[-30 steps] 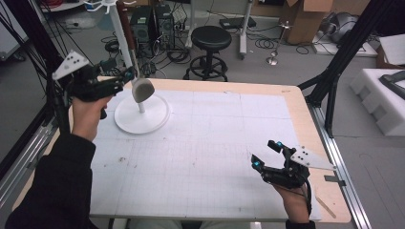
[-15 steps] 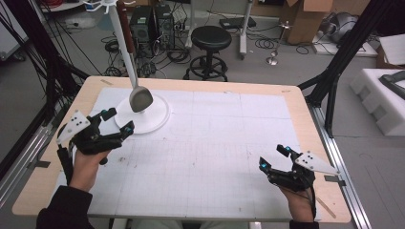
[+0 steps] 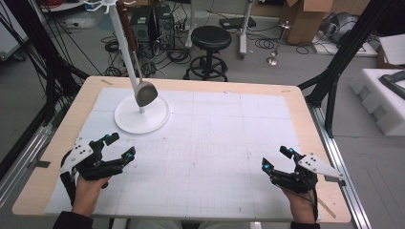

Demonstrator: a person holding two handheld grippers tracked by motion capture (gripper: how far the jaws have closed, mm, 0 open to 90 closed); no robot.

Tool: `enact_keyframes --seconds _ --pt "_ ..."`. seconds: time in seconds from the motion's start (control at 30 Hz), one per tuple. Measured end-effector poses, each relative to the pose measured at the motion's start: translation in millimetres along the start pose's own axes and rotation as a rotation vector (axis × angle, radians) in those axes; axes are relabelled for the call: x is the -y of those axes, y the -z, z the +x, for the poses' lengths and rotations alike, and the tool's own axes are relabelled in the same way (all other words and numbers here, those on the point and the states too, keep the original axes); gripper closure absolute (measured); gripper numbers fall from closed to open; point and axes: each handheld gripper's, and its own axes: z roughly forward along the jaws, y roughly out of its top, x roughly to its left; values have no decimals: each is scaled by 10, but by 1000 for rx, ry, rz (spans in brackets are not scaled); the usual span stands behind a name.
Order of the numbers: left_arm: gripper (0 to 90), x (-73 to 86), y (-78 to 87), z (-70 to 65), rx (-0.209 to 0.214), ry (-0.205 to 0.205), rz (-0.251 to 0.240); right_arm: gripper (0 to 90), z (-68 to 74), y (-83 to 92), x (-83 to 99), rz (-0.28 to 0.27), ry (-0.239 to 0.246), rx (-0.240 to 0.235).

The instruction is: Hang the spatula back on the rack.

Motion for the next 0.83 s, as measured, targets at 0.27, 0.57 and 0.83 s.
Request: enact_keyframes --seconds 0.27,0.57,0.83 --pt "173 28 15 8 -2 2 13 172 14 14 1 2 5 6" --pt "180 36 -12 17 -4 14 24 172 17 -1 7 4 3 0" --pt "180 47 -37 37 -11 21 30 172 10 -6 14 6 -5 -4"
